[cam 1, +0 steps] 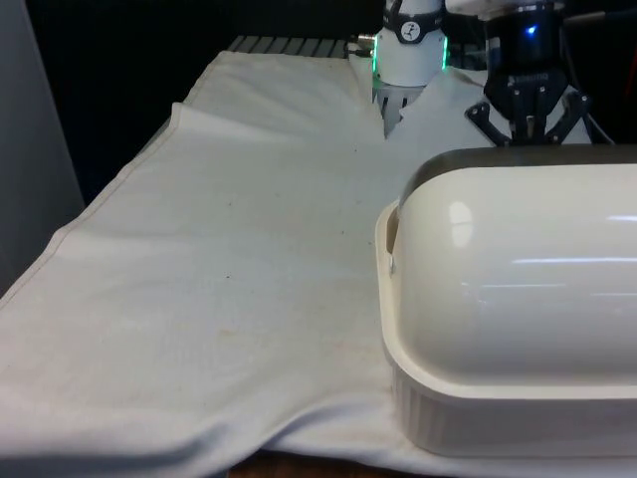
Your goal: Open the lid, then close it.
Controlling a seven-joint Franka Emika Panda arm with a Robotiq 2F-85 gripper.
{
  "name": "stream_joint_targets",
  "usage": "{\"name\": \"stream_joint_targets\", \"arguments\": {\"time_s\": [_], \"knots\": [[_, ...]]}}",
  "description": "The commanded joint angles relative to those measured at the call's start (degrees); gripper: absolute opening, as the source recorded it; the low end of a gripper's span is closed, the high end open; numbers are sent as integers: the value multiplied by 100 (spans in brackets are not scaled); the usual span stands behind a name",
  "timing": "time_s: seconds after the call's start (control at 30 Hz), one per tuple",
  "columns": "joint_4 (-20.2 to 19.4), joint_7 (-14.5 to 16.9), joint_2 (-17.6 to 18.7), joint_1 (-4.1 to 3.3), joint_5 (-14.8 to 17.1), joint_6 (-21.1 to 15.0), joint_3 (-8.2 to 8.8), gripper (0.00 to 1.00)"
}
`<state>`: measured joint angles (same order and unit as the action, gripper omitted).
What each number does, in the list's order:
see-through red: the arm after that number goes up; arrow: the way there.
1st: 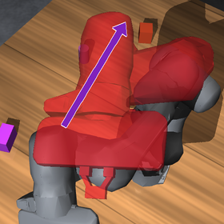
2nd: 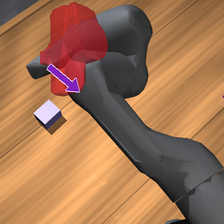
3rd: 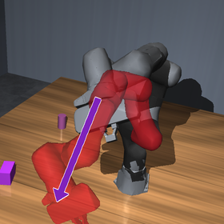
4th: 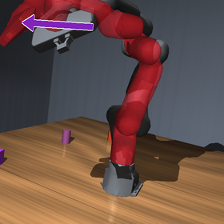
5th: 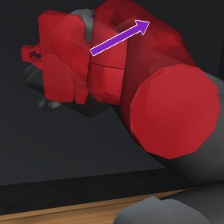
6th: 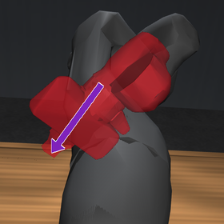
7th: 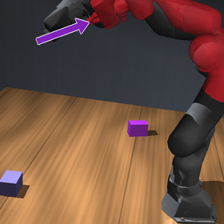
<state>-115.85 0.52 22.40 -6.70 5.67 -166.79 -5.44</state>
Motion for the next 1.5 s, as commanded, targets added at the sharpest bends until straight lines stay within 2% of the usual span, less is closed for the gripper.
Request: {"name": "stream_joint_targets", "arguments": {"time_s": [0.0,0.03,0.07,0.3,0.33,0.37,0.57,0.6,0.63,0.9,0.93,0.97,1.17,1.2,1.23,1.43,1.47], "knots": [[52,40,-6,52,86,-23,-86,0],[23,0,0,0,0,0,0,0],[69,40,-6,52,86,-23,-86,0],[201,34,-40,52,74,-23,-74,0],[183,0,-34,6,0,0,0,0],[212,34,-52,52,74,-23,-74,0],[281,29,-120,46,74,-29,-69,0],[252,0,-132,11,0,0,0,0],[286,29,-138,46,74,-29,-63,0],[447,34,-178,52,74,-34,-63,0],[390,0,-201,17,0,0,0,0],[476,34,-172,57,74,-34,-63,0],[722,34,-97,63,69,-57,-63,0],[699,0,-109,29,0,0,6,0],[722,34,-103,69,69,-57,-57,0],[688,29,-183,80,52,-52,-17,0],[728,0,-149,52,0,0,29,0]]}}
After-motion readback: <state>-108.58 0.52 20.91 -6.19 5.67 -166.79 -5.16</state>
